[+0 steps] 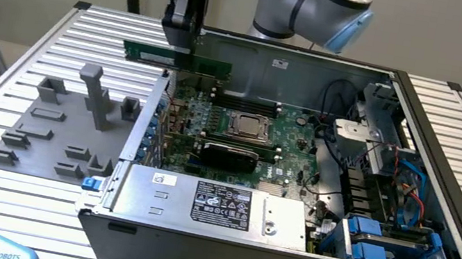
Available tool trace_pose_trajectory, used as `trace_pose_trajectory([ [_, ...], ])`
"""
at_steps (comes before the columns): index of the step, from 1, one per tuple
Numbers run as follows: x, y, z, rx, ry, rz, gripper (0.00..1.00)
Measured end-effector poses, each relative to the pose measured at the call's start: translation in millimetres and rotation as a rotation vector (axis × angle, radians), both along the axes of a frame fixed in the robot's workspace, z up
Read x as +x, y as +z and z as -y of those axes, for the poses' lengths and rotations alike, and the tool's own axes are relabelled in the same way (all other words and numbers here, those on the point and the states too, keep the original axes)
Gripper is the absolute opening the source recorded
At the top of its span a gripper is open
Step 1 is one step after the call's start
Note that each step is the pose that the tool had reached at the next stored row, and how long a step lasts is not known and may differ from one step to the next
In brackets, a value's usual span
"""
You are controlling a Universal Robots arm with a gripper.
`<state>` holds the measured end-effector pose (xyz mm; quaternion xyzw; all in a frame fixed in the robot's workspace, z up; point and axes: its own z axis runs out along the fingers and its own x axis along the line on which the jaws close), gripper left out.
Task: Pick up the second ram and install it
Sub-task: 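Pick up the second ram and move it above second insertion slot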
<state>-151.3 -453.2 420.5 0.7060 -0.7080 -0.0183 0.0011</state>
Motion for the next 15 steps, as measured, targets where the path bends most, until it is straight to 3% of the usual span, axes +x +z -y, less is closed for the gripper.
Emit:
trace_pose_trajectory([
  [8,36.2,-4.0,-2.0,0.0003,0.000,-0.0001,0.14],
  [15,68.0,-14.9,-9.8,0.0002,0.000,-0.0002,0.14],
])
